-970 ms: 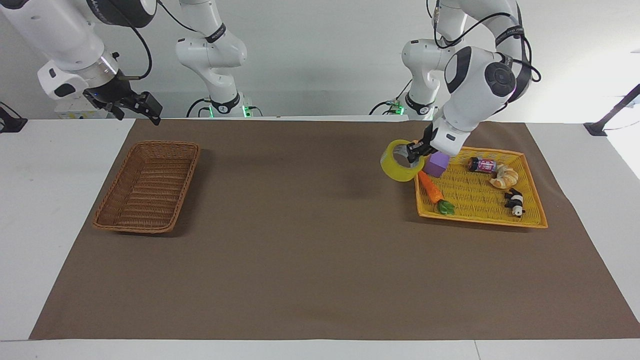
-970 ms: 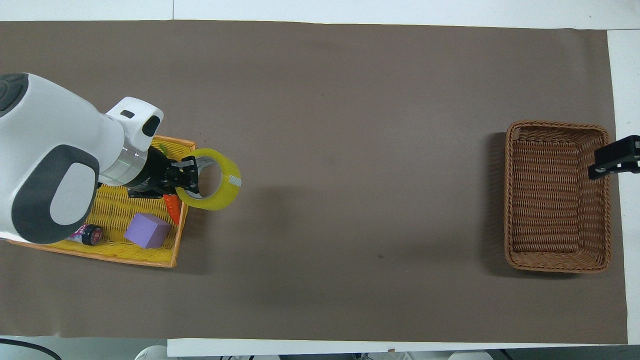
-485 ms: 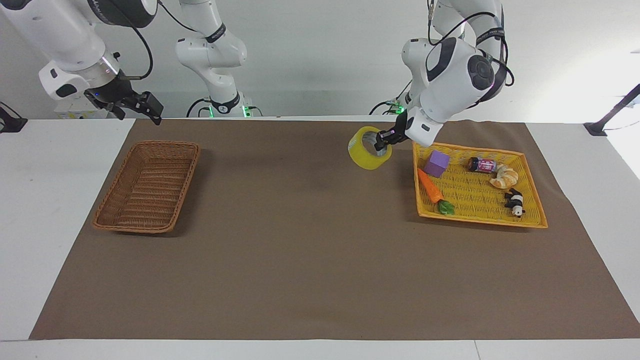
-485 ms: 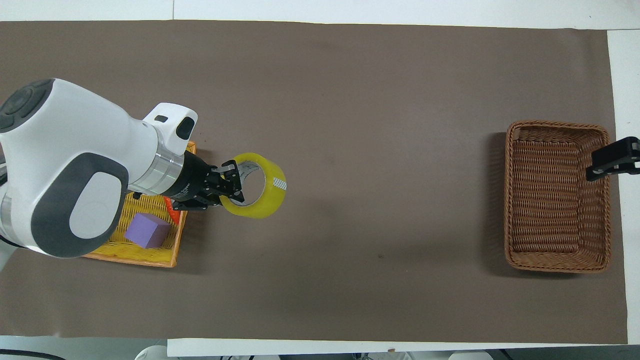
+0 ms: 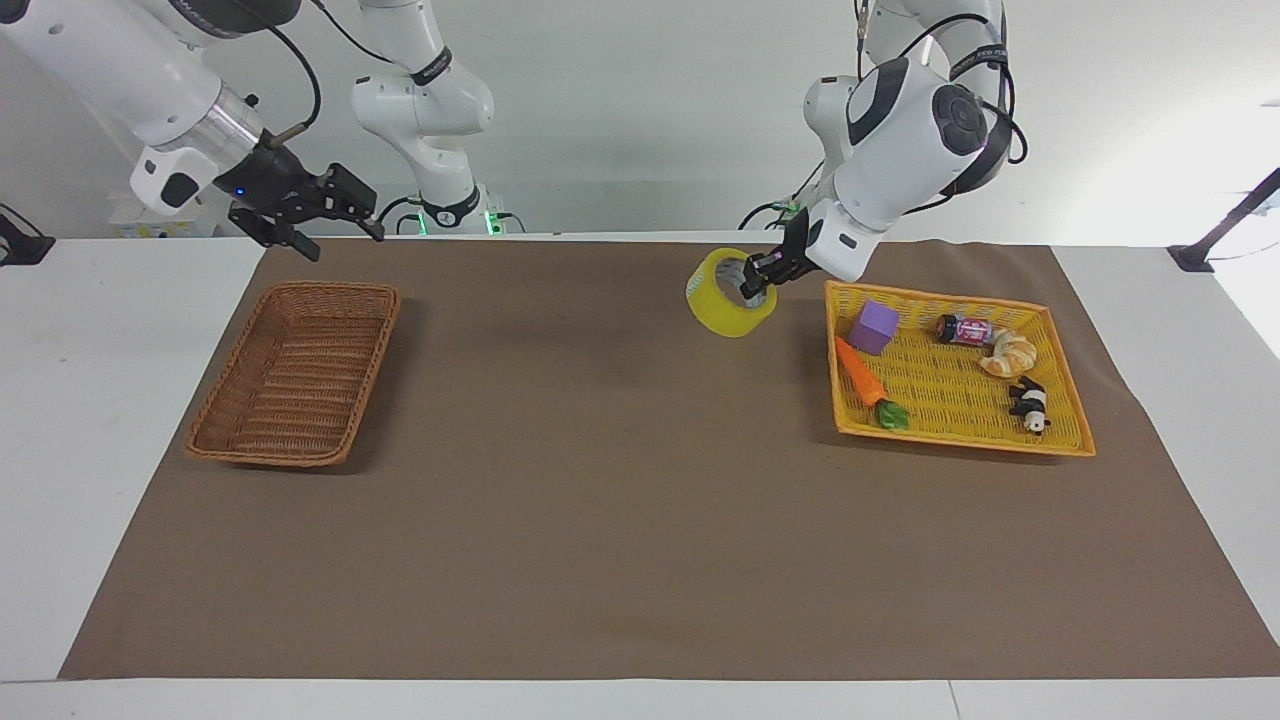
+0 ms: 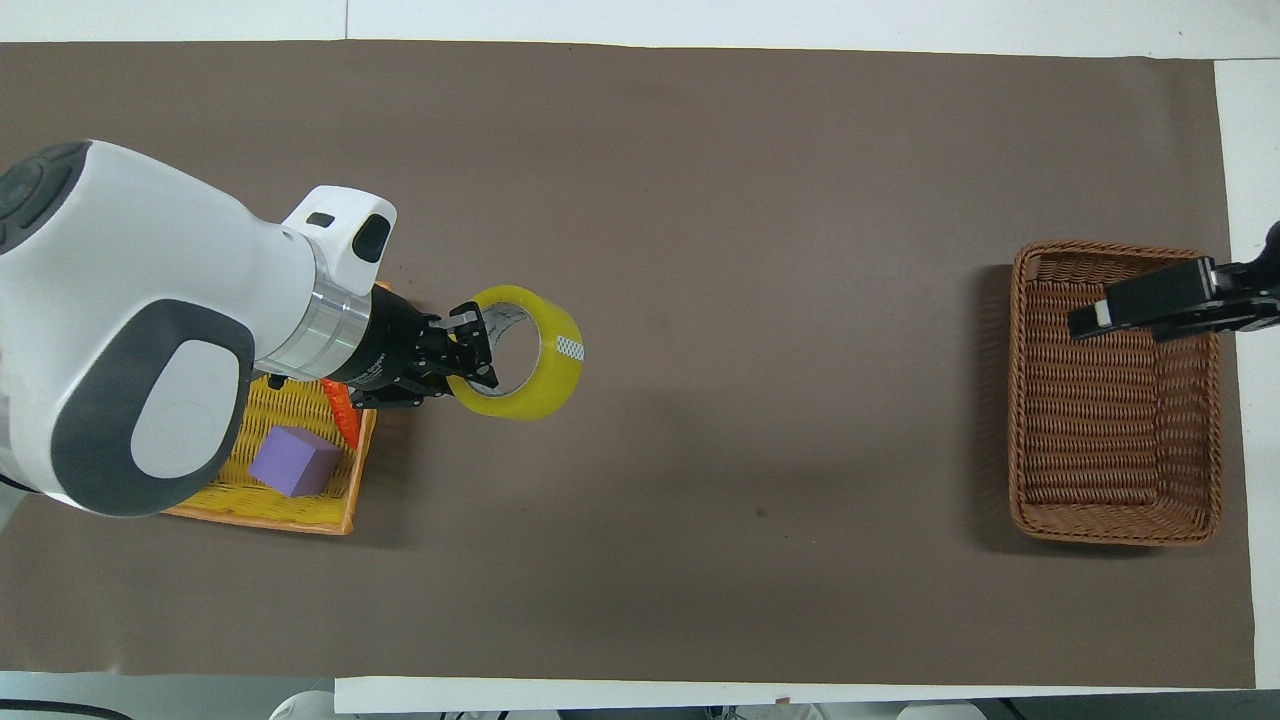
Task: Move tape to another basket
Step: 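Hold the tape with the left gripper while the right gripper reaches it, then close the right gripper on the tape rim beside the left gripper, then open the left gripper while the right gripper carries the tape away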
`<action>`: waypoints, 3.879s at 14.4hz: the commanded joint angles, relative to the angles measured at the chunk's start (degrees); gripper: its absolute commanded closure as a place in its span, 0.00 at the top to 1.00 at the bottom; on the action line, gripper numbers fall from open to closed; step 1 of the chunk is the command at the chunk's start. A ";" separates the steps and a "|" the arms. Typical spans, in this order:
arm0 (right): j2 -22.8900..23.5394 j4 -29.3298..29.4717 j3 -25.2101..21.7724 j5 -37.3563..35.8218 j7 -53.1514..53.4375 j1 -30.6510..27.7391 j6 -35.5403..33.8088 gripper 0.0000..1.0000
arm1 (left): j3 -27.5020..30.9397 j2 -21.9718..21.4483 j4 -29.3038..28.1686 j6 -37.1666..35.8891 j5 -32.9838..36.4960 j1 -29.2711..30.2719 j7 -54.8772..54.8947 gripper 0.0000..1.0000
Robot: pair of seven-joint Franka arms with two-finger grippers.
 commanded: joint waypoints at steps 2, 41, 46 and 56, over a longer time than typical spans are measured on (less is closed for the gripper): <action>-1.38 -10.05 0.90 16.36 -4.01 1.39 10.33 1.00 | 0.59 0.22 0.77 0.74 -0.52 -2.06 -0.89 0.00; 6.28 -16.03 0.73 33.87 0.10 32.17 36.46 0.74 | 0.67 -0.40 -1.16 3.99 -0.61 -3.56 -2.30 0.00; 6.19 -15.86 0.46 33.87 0.01 30.51 33.13 0.04 | 0.67 -0.31 -0.99 4.16 -0.61 -3.56 -2.30 0.01; 6.19 -15.51 0.46 33.87 -1.13 29.19 31.54 0.00 | 0.93 -0.40 3.13 1.19 0.01 -3.74 -6.85 1.00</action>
